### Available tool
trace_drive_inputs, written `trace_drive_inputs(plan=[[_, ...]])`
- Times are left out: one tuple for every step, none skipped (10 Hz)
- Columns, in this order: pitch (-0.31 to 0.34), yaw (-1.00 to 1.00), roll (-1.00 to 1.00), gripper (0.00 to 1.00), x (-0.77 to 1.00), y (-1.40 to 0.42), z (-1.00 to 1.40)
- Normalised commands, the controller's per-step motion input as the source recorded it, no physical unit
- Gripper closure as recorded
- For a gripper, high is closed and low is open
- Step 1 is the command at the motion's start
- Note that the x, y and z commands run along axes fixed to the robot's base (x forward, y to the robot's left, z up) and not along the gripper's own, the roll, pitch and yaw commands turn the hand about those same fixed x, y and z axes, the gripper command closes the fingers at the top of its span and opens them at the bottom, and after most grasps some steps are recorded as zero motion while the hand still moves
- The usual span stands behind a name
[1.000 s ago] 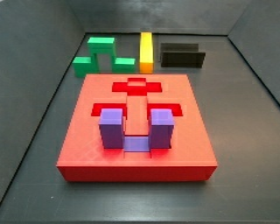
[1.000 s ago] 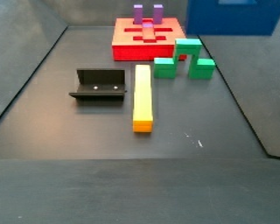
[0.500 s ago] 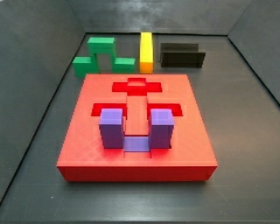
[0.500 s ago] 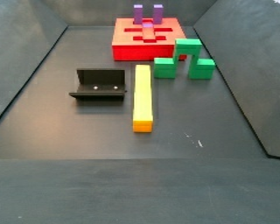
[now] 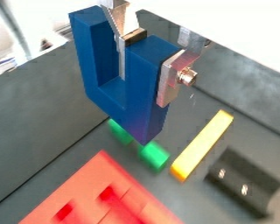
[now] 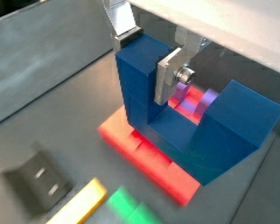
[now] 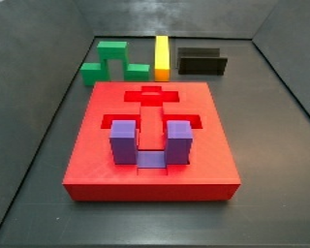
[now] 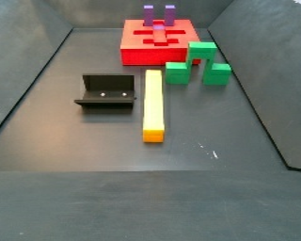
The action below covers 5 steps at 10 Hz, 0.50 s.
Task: Pick up the blue object. Move up. Move to above the board. Insert the blue object.
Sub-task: Move to above the board.
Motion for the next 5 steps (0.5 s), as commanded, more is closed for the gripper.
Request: trace_drive_inputs(plan=[[0.126,0.01,0.00,1.00,0.18,-1.40,0.16],[0.156,0.01,0.00,1.00,0.17,-0.98,0.13],[0.158,0.01,0.00,1.00,0.13,-0.65,0.10],[0.131,0.00,0.00,1.00,0.08,-0.33,0.06],[0.110,0.01,0.00,1.00,0.07,-0.24,0.05]])
